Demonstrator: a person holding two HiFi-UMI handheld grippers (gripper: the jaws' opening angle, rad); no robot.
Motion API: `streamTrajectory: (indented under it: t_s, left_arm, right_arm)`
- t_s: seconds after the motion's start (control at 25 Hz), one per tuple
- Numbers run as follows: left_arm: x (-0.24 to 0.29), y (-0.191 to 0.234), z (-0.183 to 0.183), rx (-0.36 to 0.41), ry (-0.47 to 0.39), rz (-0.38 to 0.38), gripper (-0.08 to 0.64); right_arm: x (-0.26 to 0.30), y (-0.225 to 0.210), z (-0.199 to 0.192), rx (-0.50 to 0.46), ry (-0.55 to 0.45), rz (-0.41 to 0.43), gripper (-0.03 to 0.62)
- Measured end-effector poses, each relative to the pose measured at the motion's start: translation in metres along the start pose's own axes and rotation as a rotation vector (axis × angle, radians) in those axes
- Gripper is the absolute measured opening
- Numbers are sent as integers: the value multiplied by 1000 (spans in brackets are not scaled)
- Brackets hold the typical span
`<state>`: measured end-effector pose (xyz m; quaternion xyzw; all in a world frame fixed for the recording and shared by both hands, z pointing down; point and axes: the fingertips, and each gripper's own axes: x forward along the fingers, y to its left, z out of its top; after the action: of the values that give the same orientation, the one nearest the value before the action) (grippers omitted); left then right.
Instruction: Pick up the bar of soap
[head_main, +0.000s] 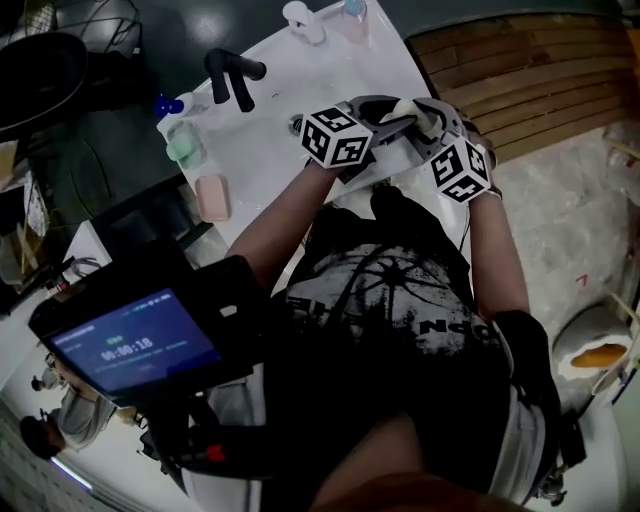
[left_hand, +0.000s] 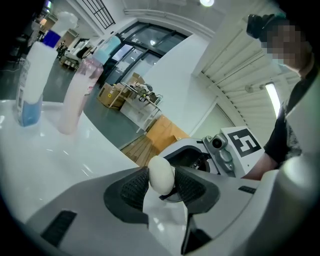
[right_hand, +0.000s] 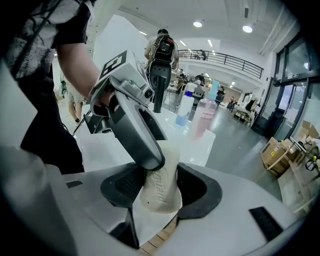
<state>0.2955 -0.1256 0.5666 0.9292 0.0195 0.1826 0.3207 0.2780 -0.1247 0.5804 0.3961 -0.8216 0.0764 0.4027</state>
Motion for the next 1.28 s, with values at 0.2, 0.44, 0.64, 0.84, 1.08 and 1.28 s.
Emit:
streamTrajectory:
  t_s: [0.2,0.44,0.64,0.84,1.08,1.28]
  left_arm:
    - [12,18,-19,-38,17,3,169]
    - [13,36,-30,-90,8,-2,172]
    - [10,45,-34,-101,5,22,183]
    - [8,48,-35,-79,-7,33,184]
    - [6,50,-35,-58,-10,71,189]
    - [1,56,-29,-34,-25,119,196]
  right_arm:
    - [19,3,-20,13,39,48,210]
    - [35,4,-25,28,49,79,210]
    - [42,5,-26,22,64,93,211]
    - [45,5,-28,30,72,90,212]
    - [48,6,-31,51,80,82,212]
    - [47,2,-30,45,73,49,229]
